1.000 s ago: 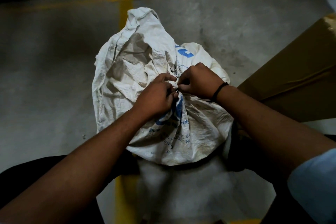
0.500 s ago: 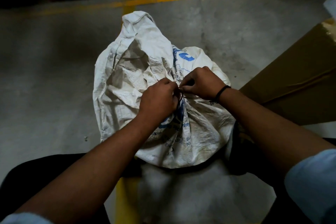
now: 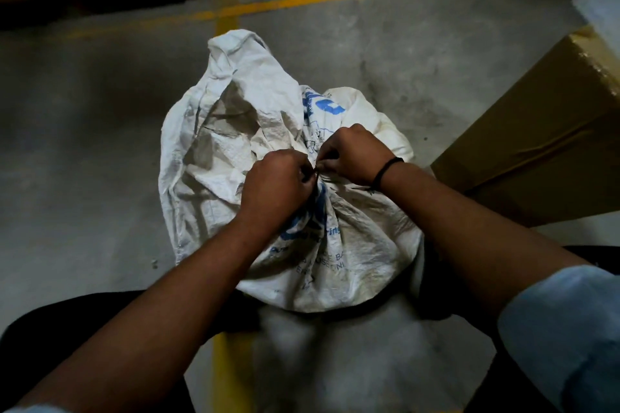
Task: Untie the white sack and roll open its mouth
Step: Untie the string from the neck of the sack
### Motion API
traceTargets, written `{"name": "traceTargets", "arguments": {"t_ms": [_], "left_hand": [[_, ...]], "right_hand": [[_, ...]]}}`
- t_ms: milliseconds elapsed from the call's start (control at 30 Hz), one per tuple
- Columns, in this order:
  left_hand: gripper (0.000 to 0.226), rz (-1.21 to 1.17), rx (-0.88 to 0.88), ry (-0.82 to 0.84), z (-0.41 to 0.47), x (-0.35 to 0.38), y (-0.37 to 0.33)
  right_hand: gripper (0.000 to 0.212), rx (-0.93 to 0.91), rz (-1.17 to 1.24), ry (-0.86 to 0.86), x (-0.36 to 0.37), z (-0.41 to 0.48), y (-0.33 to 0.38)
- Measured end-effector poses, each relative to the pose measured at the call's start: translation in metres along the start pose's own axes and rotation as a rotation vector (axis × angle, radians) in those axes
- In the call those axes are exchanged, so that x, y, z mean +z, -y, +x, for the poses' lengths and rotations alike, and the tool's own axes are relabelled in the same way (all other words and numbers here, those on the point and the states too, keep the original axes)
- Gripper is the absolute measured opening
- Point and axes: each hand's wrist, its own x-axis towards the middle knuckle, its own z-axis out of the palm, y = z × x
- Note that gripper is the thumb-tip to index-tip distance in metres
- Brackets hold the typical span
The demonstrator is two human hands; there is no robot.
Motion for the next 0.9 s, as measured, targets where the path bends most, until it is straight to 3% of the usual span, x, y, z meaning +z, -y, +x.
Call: {"name": "traceTargets", "arguments": {"t_ms": [167,333,633,733,900], "left_hand": [[0.021,-0.085,-0.025,0.039,-0.002,0.003,0.003],[0.031,-0.417,-0.077,0.088,-0.003,-0.006,0.012],[0.003,-0.404,0.003,0.184,0.004,0.002,0.026],[0.014,-0.340,0.024,0.207,0.004,0.004,0.025],[0.013,-0.351,0.019,0.160,0.000,0.004,0.020]], "right_hand": [[0.009,0.002,-0.021,0.034,-0.001,0.002,0.001],[0.011,-0.011,-0.033,0.047,-0.004,0.005,0.001],[0.007,-0.030,-0.063,0.063,-0.006,0.006,0.005],[0.008,-0.033,-0.079,0.065,-0.004,0.006,0.008],[0.011,-0.039,-0.118,0.053,-0.001,0.006,0.006]]}}
